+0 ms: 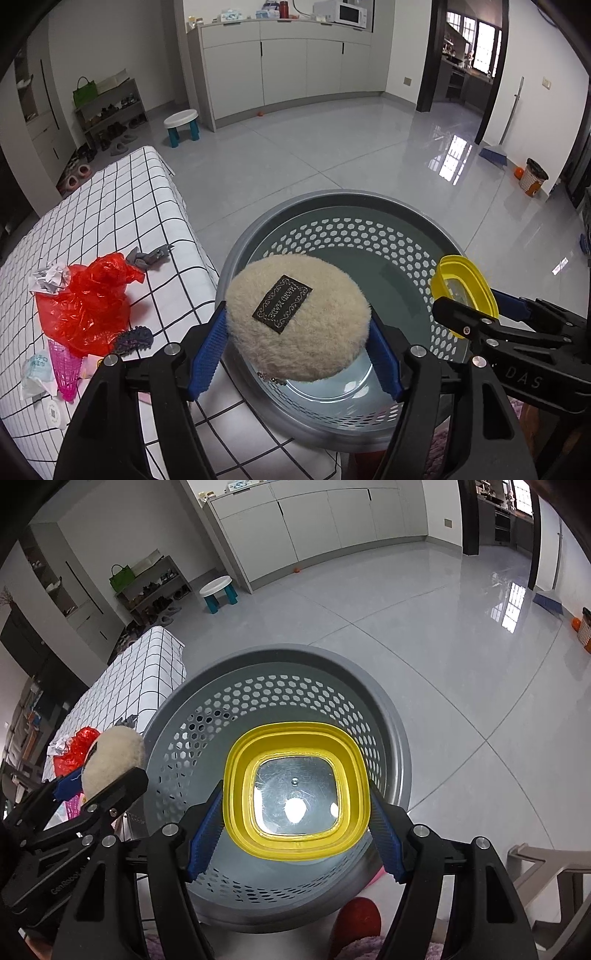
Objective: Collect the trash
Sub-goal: 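Carry both items over the grey basket and open both grippers, then withdraw both tools from the basket back over the table, then reach the right gripper to the pink snack wrapper and grasp it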
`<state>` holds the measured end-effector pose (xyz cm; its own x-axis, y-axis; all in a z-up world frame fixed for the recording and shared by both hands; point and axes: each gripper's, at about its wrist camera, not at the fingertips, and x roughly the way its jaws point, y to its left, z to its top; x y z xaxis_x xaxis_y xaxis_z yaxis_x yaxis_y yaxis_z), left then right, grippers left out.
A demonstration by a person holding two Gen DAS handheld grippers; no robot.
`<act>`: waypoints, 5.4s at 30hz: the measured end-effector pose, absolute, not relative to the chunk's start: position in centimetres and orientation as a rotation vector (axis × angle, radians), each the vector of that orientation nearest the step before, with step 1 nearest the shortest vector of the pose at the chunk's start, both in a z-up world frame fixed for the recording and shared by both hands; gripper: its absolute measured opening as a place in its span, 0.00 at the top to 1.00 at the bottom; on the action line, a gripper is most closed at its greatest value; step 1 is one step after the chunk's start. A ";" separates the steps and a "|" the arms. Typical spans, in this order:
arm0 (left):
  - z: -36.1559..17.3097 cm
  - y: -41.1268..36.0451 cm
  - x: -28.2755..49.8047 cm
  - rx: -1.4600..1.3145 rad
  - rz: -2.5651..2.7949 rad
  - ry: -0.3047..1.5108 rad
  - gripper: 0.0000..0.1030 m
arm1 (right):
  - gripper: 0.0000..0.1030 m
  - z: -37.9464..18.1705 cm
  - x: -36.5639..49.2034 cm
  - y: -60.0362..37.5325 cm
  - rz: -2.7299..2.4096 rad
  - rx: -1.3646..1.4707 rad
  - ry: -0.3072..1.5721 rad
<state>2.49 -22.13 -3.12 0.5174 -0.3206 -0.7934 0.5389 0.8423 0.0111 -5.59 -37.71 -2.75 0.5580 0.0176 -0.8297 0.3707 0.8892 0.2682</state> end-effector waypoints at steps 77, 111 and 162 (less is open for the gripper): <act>-1.4 -1.9 -1.3 0.086 -0.179 0.863 0.12 | 0.22 -1.0 -5.0 -25.1 -0.025 0.279 0.908; -3.8 7.5 0.5 0.010 -0.006 0.875 0.12 | 0.22 -2.4 -0.9 -16.2 0.123 0.169 0.956; -5.8 8.0 2.5 0.016 0.014 0.911 0.12 | 0.22 -5.5 5.5 -12.2 0.252 0.077 1.046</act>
